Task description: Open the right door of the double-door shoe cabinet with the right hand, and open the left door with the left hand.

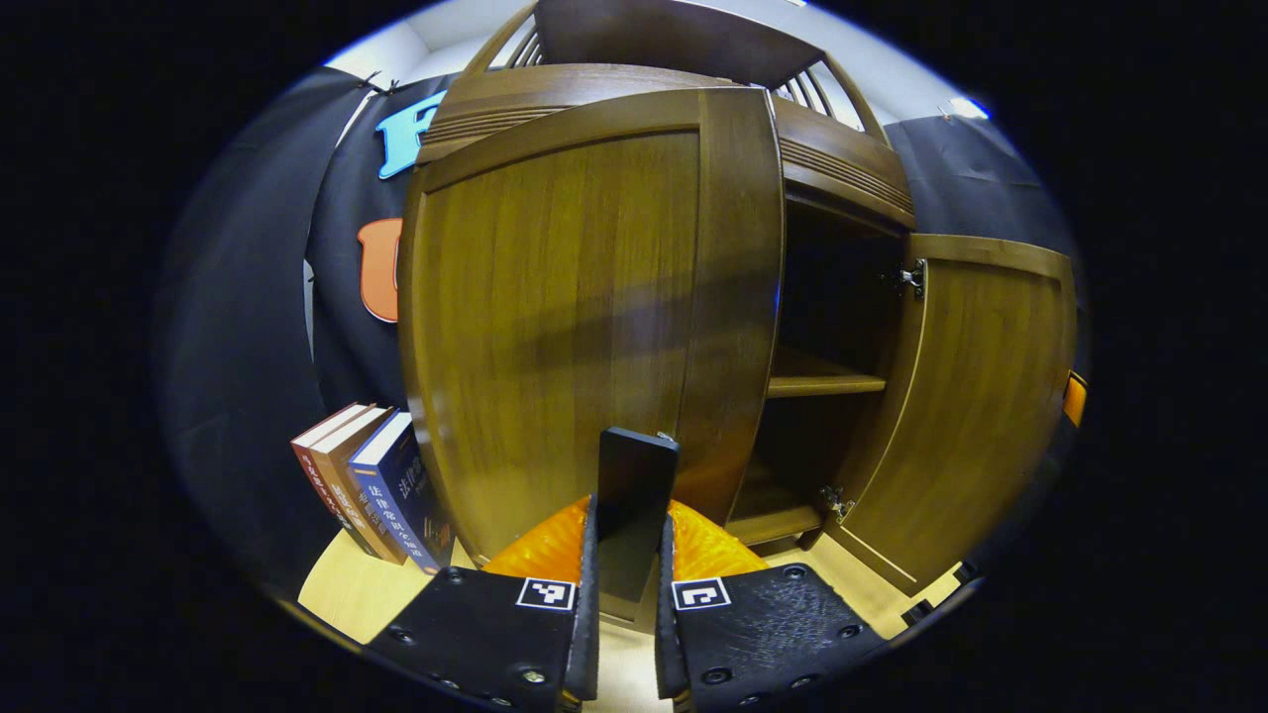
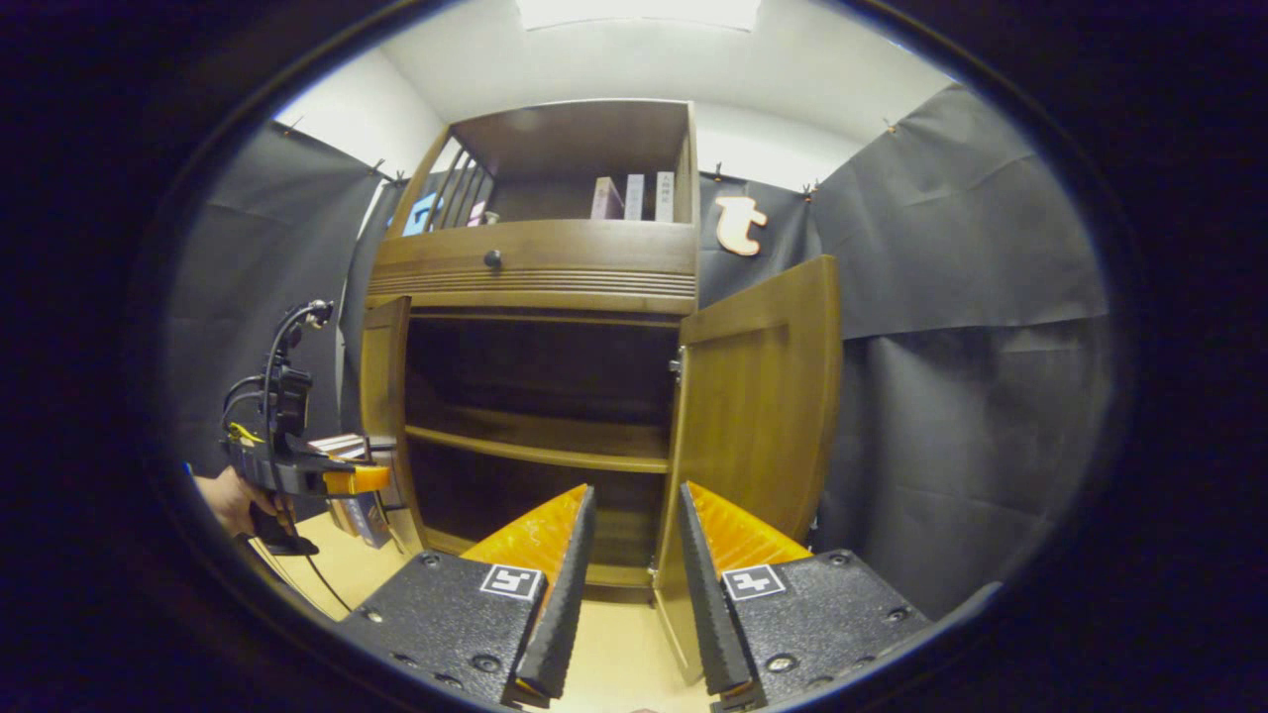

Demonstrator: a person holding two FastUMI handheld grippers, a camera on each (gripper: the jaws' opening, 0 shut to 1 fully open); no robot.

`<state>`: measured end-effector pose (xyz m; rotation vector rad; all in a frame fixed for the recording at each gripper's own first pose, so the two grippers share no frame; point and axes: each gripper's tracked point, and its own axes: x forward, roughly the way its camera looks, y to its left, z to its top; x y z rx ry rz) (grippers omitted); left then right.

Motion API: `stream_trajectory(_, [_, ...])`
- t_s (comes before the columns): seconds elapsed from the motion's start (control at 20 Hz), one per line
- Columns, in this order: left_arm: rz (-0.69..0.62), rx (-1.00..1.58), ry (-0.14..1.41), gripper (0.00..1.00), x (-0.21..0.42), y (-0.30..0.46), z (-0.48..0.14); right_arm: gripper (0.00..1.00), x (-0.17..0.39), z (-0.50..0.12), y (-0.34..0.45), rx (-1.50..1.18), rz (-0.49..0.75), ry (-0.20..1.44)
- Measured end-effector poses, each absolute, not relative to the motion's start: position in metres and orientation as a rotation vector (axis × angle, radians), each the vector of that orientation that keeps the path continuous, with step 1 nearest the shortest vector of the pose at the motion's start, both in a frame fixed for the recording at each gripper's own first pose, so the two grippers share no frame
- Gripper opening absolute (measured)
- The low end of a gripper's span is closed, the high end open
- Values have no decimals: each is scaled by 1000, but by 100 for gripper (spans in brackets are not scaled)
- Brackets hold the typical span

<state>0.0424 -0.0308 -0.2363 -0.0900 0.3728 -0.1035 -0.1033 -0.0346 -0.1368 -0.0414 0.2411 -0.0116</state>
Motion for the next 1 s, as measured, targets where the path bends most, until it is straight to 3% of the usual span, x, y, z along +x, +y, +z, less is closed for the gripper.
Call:
stream_trajectory(0.05, [-99,-90,374,22,40,-28,-236,55,-101,-137,-30,-41,2,242])
stream_trajectory(0.35, [-56,-97,372,22,23,-12,-235,55,-90,-149,-12,-21,68,267])
stream_trajectory(0.4, [-47,-102,370,30,20,-10,-233,53,-90,-151,-9,-21,80,271])
stream_trajectory(0.55, [-19,-101,369,30,11,-2,-233,59,-87,-155,-2,-21,105,282])
stream_trajectory(0.6, [-11,-99,370,29,9,1,-233,61,-86,-157,-1,-22,112,286])
stream_trajectory(0.65, [-1,-96,362,21,6,4,-233,62,-85,-158,0,-21,116,288])
stream_trajectory(0.7, [10,-93,352,29,3,7,-232,66,-85,-160,1,-20,120,290])
stream_trajectory(0.75, [24,-95,347,29,5,9,-233,67,-84,-161,2,-18,124,293])
stream_trajectory(0.8, [36,-103,345,21,5,10,-233,69,-84,-162,3,-16,127,296])
stream_trajectory(1.0, [72,-119,335,21,-1,15,-232,71,-82,-165,12,-10,152,301])
